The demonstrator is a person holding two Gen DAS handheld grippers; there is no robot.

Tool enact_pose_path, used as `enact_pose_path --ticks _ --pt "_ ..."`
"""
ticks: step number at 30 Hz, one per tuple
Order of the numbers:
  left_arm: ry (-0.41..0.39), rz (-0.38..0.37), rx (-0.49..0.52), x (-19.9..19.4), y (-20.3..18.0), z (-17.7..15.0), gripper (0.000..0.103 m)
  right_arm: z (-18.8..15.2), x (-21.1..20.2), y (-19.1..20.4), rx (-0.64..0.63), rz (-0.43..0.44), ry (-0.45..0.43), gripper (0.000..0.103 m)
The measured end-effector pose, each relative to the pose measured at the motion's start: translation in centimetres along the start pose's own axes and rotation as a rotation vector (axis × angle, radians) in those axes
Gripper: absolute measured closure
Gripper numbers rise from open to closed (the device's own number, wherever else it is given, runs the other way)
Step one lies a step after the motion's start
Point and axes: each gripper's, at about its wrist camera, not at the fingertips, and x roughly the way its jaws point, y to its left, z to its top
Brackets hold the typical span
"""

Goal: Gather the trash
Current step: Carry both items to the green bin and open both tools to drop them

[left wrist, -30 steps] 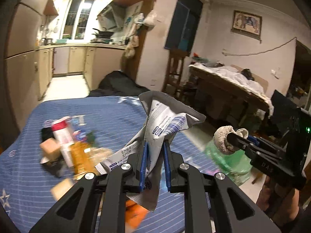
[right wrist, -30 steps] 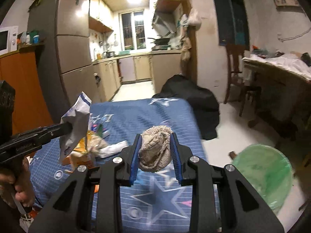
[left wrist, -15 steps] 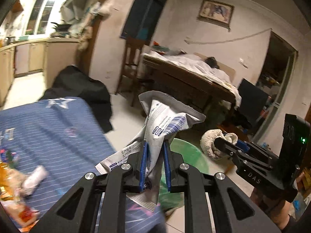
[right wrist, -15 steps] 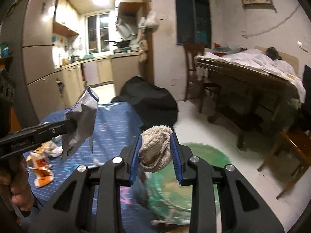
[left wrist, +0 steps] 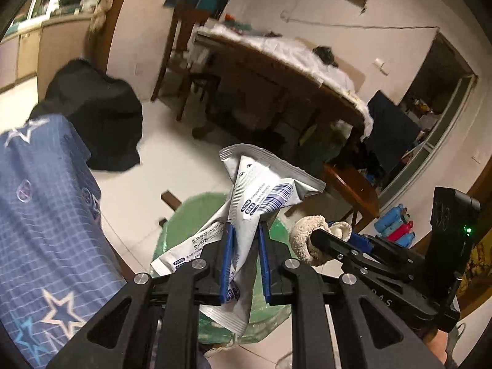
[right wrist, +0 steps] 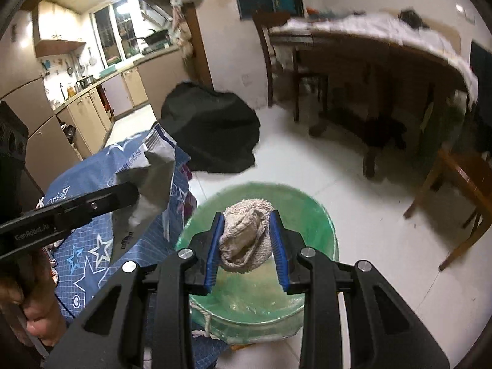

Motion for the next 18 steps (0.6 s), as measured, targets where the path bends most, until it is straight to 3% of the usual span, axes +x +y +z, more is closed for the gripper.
enact_pose_path --ticks 10,18 --pt "0.136 -0.001 -0.108 9.8 2.0 0.2 0.085 -0.2 3.9 -1.9 0.037 0.029 0.117 0.074" --pt "0.16 0.02 -0.134 12.0 3.7 -1.0 0.084 -0.7 5.3 -3.8 0.043 0.03 0.134 0.073"
